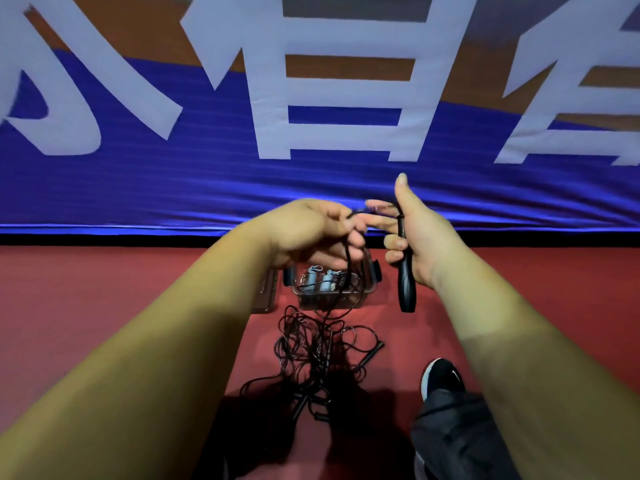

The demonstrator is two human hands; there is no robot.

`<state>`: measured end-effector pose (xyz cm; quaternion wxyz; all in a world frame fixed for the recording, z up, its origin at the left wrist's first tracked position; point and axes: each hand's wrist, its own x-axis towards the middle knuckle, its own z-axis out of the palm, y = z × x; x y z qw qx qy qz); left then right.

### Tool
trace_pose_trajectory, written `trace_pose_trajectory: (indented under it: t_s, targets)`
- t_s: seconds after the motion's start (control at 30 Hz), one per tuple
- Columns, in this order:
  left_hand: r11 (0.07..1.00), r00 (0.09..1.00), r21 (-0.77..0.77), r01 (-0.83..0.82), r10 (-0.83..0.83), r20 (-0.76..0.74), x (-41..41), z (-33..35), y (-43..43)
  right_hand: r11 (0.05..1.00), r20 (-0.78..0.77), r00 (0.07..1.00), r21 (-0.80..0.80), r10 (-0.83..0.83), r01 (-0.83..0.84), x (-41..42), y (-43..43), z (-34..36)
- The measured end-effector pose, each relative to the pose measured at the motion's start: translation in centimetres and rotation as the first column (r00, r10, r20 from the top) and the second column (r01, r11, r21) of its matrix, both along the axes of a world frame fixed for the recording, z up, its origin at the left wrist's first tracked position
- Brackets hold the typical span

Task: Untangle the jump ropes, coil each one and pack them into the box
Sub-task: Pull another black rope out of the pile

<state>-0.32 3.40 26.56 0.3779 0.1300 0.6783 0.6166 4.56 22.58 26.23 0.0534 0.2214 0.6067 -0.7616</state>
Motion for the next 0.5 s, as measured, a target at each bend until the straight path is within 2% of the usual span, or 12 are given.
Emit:
trace_pose_trajectory:
  t_s: [0.07,0.17,0.23,0.3,0.43,0.5]
  targets:
    - [0.98,0.991,0.153,-0.127,0.118,0.067,-0.3,1.3,-0.1,1.0,0.023,0.999,-0.001,0.029,-0.029,0.2,0.0,0.0]
    - [0.879,0.942,0.354,-0.319,0.253,0.222,-0.9,2.4,0.1,0.984,0.04,0.983,0.01,0.178,-0.179,0.6,-0.2,-0.5]
    - [0.789,0.888,0.417,-0.451,0.351,0.297,-1.5,2.4,0.0,0.949,0.023,0.951,0.046,0.31,-0.311,0.7,-0.6,-0.8]
    - [0.711,0.83,0.433,-0.554,0.43,0.356,-2.1,2.1,-0.5,0.922,-0.02,0.93,0.137,0.368,-0.362,0.8,-0.9,-1.1]
    - [0.597,0.757,0.47,-0.65,0.457,0.467,-2.8,1.3,-0.9,0.911,-0.076,0.946,0.305,0.314,-0.278,0.8,-1.3,-1.5]
    - [0.626,0.769,0.453,-0.635,0.454,0.45,-2.7,1.1,-0.7,0.947,-0.111,0.967,0.258,0.228,-0.194,0.6,-1.6,-1.5]
